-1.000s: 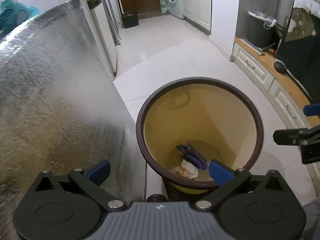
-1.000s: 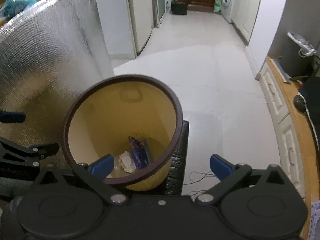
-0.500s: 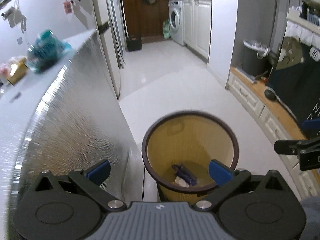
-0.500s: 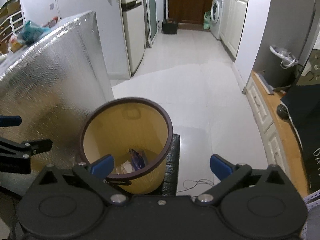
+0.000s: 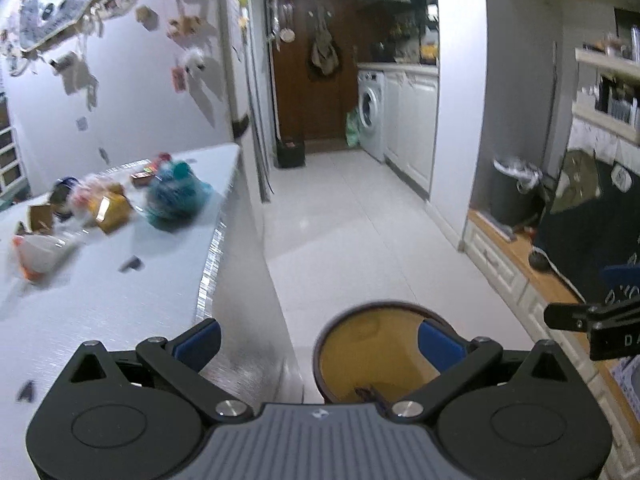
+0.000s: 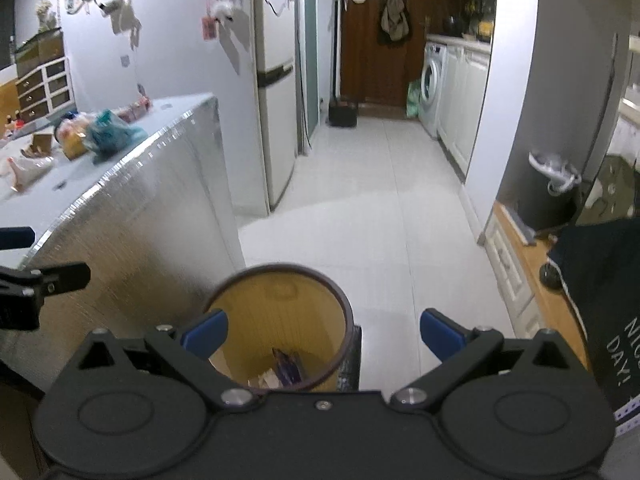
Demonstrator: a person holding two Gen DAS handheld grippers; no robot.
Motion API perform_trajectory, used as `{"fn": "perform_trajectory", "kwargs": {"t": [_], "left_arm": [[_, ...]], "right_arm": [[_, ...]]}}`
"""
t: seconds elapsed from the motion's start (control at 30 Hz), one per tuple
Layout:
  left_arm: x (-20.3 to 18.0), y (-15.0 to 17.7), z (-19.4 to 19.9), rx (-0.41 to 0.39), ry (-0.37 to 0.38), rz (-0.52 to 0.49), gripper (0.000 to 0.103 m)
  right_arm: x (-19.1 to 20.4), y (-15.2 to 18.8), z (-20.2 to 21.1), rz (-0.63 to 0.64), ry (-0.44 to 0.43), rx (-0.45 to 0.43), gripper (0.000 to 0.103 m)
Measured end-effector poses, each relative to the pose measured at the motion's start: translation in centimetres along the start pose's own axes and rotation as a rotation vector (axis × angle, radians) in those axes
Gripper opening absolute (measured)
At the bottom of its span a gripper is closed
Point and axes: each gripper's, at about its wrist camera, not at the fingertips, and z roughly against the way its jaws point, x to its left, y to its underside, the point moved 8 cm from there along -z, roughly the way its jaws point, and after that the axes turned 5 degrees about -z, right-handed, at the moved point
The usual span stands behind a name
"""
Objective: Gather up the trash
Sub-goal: 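Move both open tools back toward the table of trash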
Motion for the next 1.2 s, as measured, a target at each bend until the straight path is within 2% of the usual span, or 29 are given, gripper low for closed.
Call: {"fn": "perform_trajectory", "kwargs": {"t": [0.23, 0.57, 1.0, 1.1, 1.2], "left_arm": [[2.6, -1.5, 3.3, -0.055, -0.062, 0.029, 0.103], [7.6, -1.9, 6.7, -0.116, -0.141, 0.092, 0.103], [17.5, 0.2, 8.6, -0.124, -0.304, 0.217, 0.103], [19.5, 0.7, 8.8, -0.133, -0.356, 0.257, 0.103], [21.5, 1.3, 8.6, -0.137, -0.39, 0.308, 0.103]], "right_arm": [[2.0, -2.0, 3.1, 0.029, -0.015, -0.073, 0.103], [6.8, -5.0, 5.5, 0.101, -0.097, -0.185, 0.103], [15.4, -8.1, 4.0, 0.14, -0.252, -0.291, 0.103], [17.3, -9.2, 3.4, 0.142, -0.301, -0.341, 0.103], [19.0, -10.4, 2.3, 0.132, -0.326, -0.354, 0.103]]}}
